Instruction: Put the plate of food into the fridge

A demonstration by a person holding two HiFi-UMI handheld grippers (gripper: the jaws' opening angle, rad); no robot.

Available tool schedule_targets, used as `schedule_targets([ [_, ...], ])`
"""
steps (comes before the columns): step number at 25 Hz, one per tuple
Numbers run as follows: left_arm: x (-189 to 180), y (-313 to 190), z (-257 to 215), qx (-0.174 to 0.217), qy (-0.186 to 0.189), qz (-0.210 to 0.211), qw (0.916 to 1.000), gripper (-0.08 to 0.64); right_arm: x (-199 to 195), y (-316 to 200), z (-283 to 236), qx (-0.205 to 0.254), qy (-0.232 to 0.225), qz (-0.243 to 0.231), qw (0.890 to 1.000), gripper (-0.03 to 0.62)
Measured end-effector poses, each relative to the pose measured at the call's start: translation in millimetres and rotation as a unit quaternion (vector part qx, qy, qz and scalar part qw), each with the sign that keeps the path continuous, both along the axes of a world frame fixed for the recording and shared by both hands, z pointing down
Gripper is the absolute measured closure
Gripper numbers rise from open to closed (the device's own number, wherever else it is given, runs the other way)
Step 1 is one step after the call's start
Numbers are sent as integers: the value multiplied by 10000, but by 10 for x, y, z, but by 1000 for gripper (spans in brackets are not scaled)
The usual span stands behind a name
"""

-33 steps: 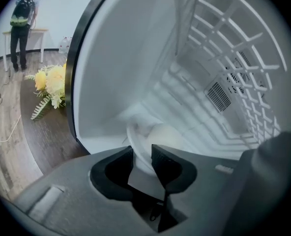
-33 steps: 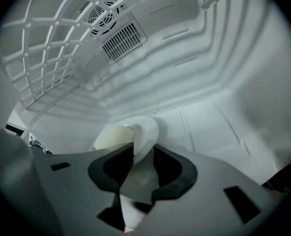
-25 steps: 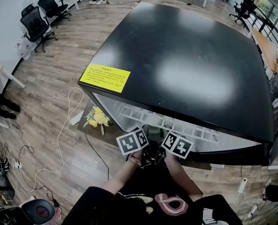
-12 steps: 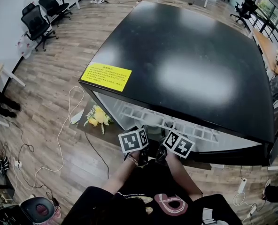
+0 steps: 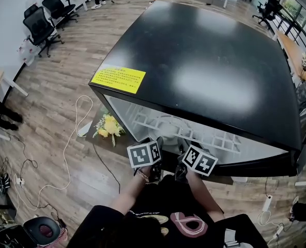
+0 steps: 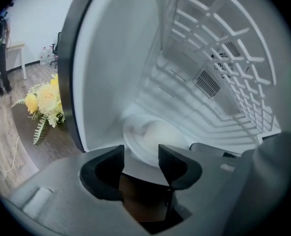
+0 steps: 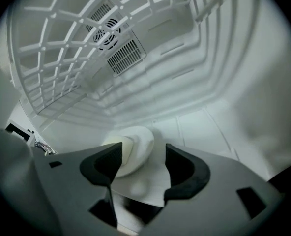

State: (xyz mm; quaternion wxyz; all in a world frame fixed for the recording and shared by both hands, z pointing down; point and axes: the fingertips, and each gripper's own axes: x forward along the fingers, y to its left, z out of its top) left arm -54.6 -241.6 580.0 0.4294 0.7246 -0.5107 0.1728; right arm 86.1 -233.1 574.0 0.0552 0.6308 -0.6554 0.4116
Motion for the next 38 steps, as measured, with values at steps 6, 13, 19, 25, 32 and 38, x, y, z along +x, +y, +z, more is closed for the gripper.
schedule_targets([
  [6,28,131,-162,420,9,247,9988,351,-55,196,-142,343,-118,-306,9989,285],
  [13,163,355,-533,1053,409,803,9904,353,-104,463,-323,750,228,-534,9955,311],
  [19,204,562,-741,1667,96,1130,9795,353,-93,702,-476,928,545,-518,9928,329],
  [25,199,822,-855,1904,197,1288,9730,353,-151,963,-646,1314,731,-521,9873,383],
  [32,235,1109,-946,2181,412,1474,9639,373,-187,1249,-683,1466,982,-467,9832,421],
  [38,216,1338,-890,2106,780,1552,9620,385,-212,1456,-667,1597,1073,-347,9807,461],
])
